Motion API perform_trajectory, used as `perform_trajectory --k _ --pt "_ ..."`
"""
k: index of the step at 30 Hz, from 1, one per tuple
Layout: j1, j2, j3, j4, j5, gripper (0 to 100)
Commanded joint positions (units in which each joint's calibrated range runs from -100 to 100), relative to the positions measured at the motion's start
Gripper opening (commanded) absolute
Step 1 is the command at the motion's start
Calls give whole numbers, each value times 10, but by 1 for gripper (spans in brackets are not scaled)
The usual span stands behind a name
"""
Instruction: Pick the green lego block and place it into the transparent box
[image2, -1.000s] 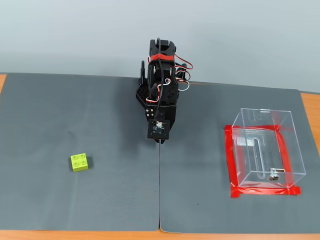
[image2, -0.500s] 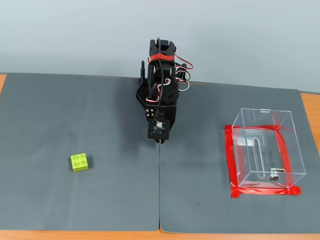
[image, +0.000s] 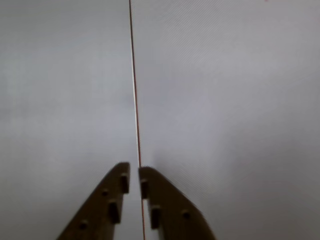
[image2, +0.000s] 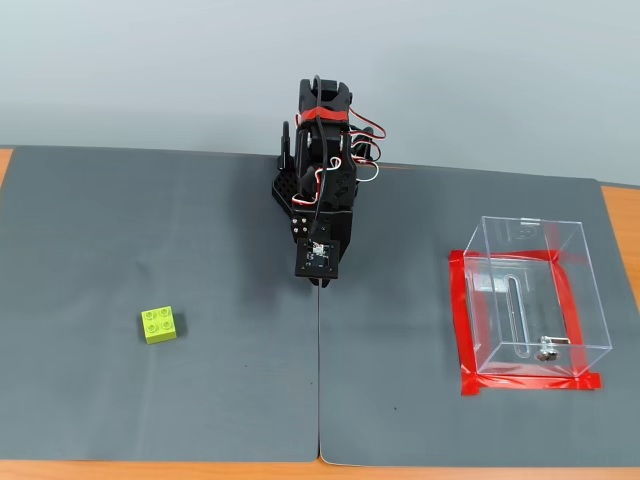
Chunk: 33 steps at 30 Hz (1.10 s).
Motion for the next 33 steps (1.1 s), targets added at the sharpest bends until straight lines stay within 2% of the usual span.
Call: perform_trajectory --k 1,10,25,33 --pt "-1 5 -7 -5 1 2" --pt "-1 51 -86 -5 2 2" --pt "7 387 -401 0 -4 2" --pt "88 531 -538 -5 -34 2"
